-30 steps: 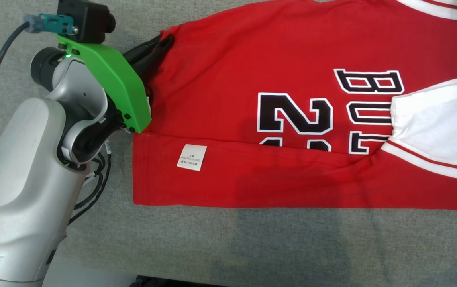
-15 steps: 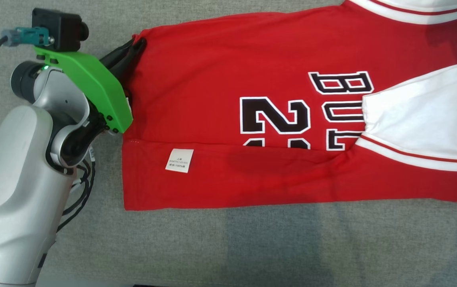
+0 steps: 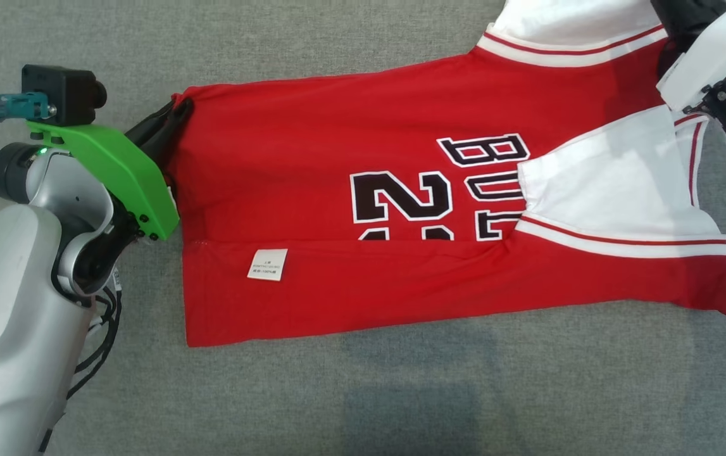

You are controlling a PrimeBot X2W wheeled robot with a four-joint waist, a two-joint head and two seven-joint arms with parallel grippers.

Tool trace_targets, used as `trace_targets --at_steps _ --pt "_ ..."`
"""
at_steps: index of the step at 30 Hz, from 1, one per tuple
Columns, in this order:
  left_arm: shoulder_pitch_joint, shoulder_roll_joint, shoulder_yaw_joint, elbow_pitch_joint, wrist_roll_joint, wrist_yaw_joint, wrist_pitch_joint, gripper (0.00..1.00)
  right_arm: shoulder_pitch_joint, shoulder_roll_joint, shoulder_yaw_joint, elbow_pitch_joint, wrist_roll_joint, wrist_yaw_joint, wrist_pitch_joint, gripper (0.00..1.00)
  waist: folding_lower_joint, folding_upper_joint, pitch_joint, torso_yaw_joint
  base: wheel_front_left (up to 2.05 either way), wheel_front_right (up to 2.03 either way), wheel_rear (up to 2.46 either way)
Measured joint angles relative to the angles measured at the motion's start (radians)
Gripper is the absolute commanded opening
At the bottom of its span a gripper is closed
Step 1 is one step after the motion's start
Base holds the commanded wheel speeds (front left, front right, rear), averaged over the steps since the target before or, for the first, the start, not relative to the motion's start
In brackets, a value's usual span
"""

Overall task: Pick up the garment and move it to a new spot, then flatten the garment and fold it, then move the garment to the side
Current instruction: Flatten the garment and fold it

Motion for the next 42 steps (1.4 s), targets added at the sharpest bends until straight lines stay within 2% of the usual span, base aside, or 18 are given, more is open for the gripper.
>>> trace_targets --at_steps 7,13,42 --pt "0.016 0.028 0.005 -0.003 0.000 -0.001 -0.006 0.00 0.015 0.002 0.020 -0.040 0.000 0.000 -0.018 0.00 0.0000 0.0000 -0.036 -0.049 0.00 0.00 0.00" --pt "0.018 0.035 0.002 -0.009 0.000 -0.009 -0.002 0.00 0.018 -0.026 0.018 -0.055 -0.011 0.003 -0.056 0.00 0.0000 0.0000 -0.035 -0.083 0.00 0.00 0.00" --pt "0.019 0.050 0.029 -0.018 0.000 -0.013 -0.061 0.00 0.053 -0.045 0.031 -0.080 -0.009 0.009 -0.089 0.00 0.0000 0.0000 -0.038 -0.079 0.00 0.00 0.00"
